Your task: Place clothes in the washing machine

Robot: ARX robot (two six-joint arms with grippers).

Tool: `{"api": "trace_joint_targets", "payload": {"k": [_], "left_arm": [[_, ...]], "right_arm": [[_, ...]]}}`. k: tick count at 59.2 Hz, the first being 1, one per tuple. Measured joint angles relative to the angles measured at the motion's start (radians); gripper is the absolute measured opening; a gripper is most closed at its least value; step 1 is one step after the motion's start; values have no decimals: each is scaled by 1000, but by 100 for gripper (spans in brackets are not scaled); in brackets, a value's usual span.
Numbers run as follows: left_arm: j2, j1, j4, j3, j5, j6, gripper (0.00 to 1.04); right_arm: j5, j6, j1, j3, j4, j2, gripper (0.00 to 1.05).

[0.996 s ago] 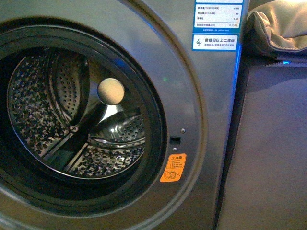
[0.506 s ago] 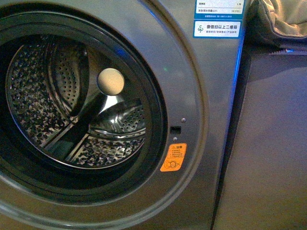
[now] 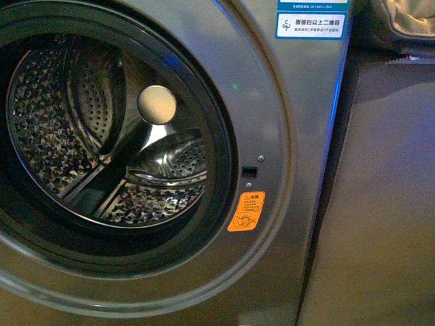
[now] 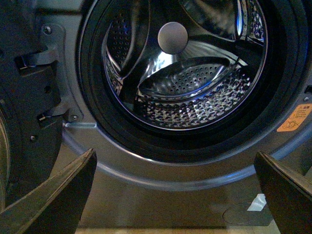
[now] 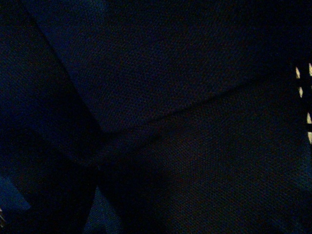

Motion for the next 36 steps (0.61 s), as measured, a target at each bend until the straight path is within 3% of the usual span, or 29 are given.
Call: {"api": "trace_joint_targets", "payload": {"k": [36], "left_arm": [[0, 0, 0, 0, 0, 0, 98]], "right_arm": [[-19, 75, 27, 87, 51, 97, 97]]}}
